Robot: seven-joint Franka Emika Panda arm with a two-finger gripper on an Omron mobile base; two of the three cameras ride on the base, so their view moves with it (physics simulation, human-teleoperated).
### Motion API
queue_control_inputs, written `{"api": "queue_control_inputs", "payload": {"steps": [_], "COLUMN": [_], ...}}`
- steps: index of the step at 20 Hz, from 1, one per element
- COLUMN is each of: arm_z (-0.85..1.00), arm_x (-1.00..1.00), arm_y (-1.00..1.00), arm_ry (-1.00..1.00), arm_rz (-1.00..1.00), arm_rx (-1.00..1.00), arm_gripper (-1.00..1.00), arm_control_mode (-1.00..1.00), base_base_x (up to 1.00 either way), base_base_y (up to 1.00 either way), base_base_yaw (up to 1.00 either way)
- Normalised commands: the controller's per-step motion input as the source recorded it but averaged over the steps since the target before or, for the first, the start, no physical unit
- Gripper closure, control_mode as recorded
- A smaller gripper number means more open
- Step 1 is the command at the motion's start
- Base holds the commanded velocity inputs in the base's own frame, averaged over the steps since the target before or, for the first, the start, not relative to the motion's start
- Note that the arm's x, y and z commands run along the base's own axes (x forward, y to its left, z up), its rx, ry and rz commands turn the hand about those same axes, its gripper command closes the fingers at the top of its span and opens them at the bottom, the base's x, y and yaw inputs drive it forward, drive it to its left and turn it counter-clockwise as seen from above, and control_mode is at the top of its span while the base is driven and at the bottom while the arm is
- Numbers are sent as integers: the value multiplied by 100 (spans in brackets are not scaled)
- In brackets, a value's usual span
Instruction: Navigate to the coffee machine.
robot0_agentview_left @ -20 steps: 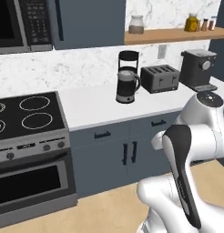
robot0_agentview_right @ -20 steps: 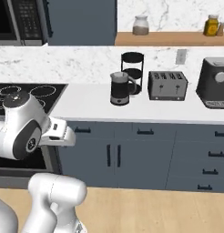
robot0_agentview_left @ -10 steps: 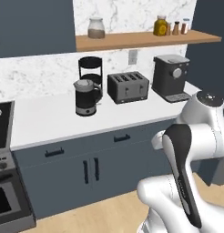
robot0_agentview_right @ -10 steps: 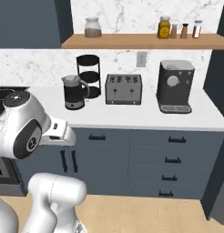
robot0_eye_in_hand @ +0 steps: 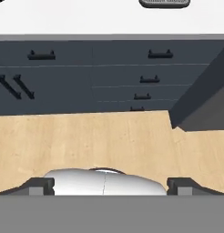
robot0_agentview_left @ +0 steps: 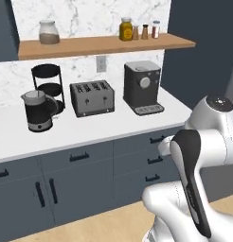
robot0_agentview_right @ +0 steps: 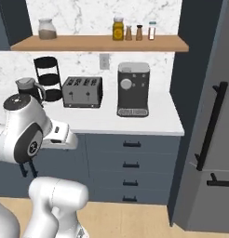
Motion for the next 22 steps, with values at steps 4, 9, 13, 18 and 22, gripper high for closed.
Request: {"api": "queue_control_inputs", "payload": {"steps": [4,9,13,18,22], "arm_z": [0,0,0,0,0], "arm_x": [0,0,0,0,0], "arm_y": [0,0,0,0,0], "arm_ry": [0,0,0,0,0], "arm_rz": [0,0,0,0,0], "arm_rx": [0,0,0,0,0], "arm_gripper": [-100,-100,-100,-100,-100], "arm_control_mode": [100,100,100,100,100], "base_base_x": [71,72,67,62,51], "base_base_y": [-68,-44,-29,-30,-34], "base_base_yaw": [1,1,0,0,1]}}
